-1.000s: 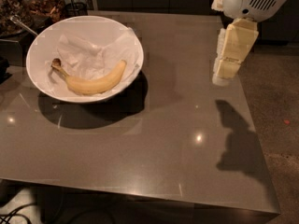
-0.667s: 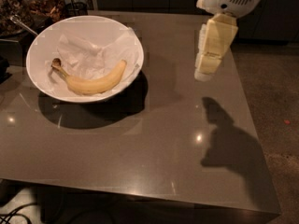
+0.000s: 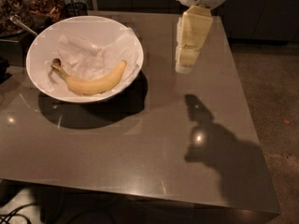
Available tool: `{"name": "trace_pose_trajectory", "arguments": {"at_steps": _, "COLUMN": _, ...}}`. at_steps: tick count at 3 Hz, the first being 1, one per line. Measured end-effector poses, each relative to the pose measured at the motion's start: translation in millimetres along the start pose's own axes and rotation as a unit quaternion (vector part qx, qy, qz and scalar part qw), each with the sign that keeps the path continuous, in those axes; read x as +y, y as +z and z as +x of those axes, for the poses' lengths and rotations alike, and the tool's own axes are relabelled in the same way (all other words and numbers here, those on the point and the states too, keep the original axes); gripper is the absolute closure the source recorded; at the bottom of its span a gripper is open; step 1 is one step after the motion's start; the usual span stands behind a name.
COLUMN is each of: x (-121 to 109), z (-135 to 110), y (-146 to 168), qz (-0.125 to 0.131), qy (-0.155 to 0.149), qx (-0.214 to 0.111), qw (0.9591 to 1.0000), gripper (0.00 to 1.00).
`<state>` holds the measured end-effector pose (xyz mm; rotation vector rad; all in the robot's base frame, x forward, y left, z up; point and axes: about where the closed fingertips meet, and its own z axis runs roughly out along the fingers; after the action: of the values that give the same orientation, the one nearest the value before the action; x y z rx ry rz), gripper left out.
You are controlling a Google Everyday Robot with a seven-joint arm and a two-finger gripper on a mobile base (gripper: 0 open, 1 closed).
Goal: Pick banana from white bowl
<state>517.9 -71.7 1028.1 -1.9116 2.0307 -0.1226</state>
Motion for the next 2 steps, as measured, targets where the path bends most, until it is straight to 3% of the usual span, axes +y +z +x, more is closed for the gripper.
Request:
{"name": "trace_pose_trajectory", "arguments": {"at_steps": 1, "x": -5.5, "z": -9.4, "y": 3.6, "qz": 0.003, "qy": -0.003, "qx": -0.021, "qw": 0.9998, "gripper": 0.0}}
{"name": "trace_pose_trajectory", "arguments": {"at_steps": 2, "x": -10.9, "z": -38.3, "y": 21.9, "qz": -0.005, "qy": -0.031, "qx": -0.031, "qw": 0.999, "gripper": 0.0}}
